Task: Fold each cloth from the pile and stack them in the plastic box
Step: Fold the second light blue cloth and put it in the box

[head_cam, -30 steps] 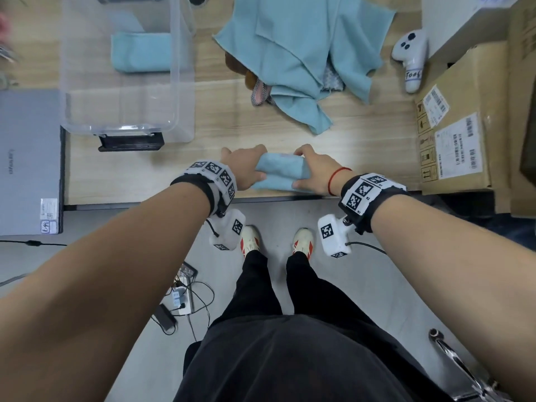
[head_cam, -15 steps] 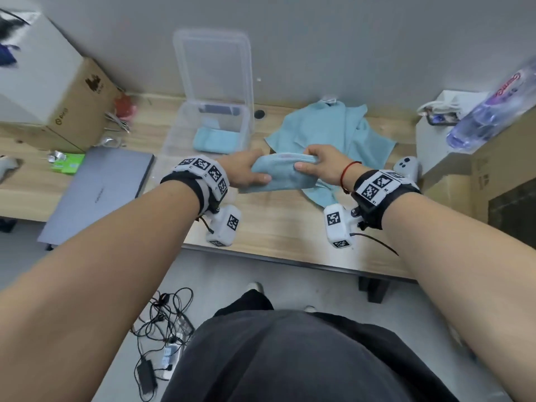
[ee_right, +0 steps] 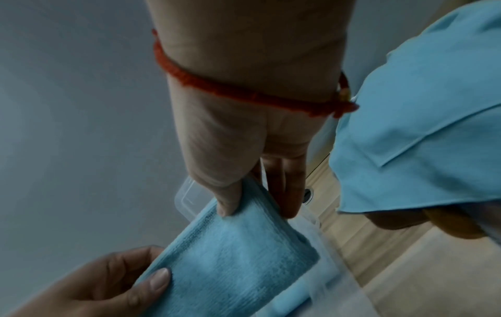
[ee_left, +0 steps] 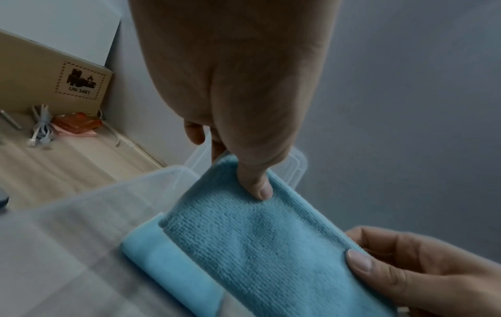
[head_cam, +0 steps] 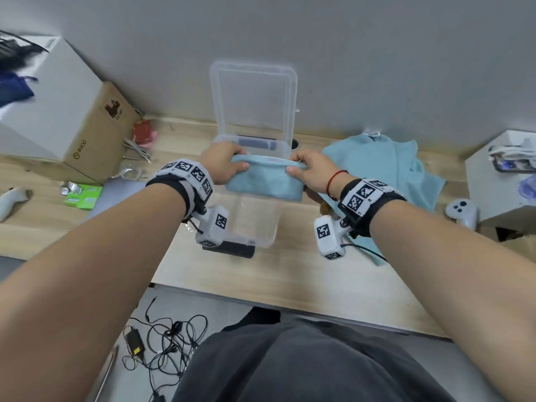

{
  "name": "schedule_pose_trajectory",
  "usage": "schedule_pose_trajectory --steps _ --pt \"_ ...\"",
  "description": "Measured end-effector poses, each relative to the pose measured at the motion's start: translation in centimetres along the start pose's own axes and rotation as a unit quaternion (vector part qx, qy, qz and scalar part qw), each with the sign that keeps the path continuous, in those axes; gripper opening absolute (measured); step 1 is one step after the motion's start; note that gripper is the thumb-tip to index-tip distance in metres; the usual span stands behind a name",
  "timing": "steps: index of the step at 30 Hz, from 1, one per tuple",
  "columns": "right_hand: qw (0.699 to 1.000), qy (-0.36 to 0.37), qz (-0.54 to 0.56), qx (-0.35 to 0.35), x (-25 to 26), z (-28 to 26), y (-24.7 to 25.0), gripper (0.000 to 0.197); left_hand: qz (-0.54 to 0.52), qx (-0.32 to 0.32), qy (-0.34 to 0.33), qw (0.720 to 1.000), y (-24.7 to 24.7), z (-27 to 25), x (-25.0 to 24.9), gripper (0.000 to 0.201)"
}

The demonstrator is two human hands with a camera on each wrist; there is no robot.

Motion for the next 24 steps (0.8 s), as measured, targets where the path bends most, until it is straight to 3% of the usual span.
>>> schedule_pose_trajectory --steps 7,11,14,16,19,24 --pt "0.984 0.0 -0.176 0.006 1.2 7.9 -6.1 0.025 0.066 0.047 -0.063 0.995 -2.5 7.5 7.3 0.024" --pt "0.961 0.004 -0.276 -0.011 0.4 9.5 -7.7 0.017 0.121 0.111 -0.096 0.982 -6.2 9.2 8.7 0.019" --pt "0.932 0.026 -0.361 0.022 -0.3 10.3 -9.6 0.016 0.166 0.145 -0.126 0.967 -9.0 9.8 9.8 0.03" --pt "0.911 0.045 -0.409 0.038 -0.4 10.3 -10.2 0.013 0.196 0.146 -0.148 0.958 -9.9 9.7 9.7 0.034" --pt "0.88 0.054 -0.467 0.072 -0.8 10.3 -11.5 0.013 0.24 0.152 -0.169 0.944 -10.9 9.8 9.5 0.024" --pt "0.872 0.05 -0.482 0.065 -0.8 10.8 -12.1 0.022 0.247 0.137 -0.17 0.944 -11.2 10.9 9.2 0.017"
Point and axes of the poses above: each hand's wrist, its own z-axis towards the middle knuckle, its own y-axis out of the back of the hand, x = y × z, the point moved 7 cm from there along z, towards the middle knuckle, and after that the axes turned 15 degrees about -x, right-handed, at the moved point
